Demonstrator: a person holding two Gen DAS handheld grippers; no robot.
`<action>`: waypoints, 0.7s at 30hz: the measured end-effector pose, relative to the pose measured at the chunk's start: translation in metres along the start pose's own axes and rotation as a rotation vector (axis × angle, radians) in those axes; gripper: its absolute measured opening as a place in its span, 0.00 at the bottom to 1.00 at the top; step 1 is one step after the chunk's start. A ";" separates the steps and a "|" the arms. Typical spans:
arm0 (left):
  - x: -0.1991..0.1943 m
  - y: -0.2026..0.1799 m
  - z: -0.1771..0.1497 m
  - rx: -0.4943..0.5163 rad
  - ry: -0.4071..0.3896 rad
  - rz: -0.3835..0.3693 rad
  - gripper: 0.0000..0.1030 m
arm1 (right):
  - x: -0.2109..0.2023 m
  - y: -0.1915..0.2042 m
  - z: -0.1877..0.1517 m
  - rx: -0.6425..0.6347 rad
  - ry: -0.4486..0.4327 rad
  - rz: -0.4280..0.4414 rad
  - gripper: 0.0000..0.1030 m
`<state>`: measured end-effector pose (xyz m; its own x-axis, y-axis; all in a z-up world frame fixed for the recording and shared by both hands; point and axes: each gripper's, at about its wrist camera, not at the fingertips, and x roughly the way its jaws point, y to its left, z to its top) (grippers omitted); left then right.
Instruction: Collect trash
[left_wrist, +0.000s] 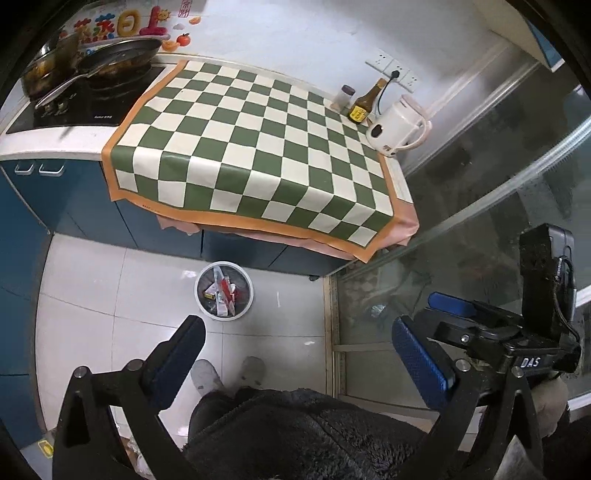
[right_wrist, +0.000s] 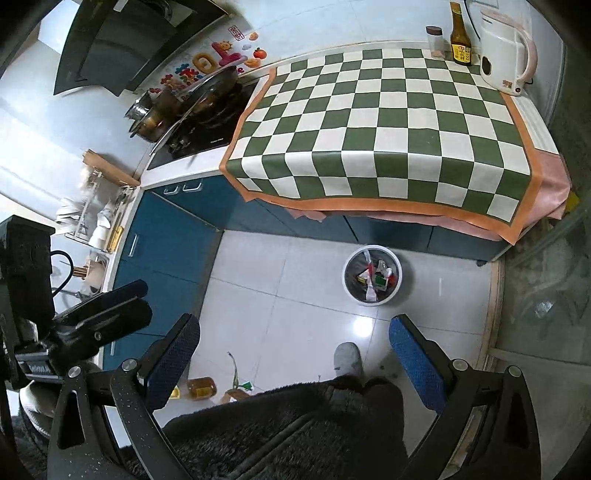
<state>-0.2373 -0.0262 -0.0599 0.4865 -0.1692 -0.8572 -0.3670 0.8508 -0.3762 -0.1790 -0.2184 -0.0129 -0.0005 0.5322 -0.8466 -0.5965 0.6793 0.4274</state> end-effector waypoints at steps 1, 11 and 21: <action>-0.001 -0.001 0.000 0.000 -0.002 -0.001 1.00 | 0.000 -0.001 0.000 0.005 0.001 0.000 1.00; -0.001 -0.006 0.001 0.003 0.009 -0.017 1.00 | -0.007 -0.007 -0.005 0.017 0.008 0.005 1.00; 0.005 -0.011 -0.001 0.012 0.029 -0.029 1.00 | -0.010 -0.012 -0.009 0.047 0.001 0.001 1.00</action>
<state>-0.2321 -0.0370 -0.0606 0.4733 -0.2080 -0.8560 -0.3437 0.8511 -0.3969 -0.1788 -0.2361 -0.0123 -0.0024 0.5324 -0.8465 -0.5582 0.7016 0.4429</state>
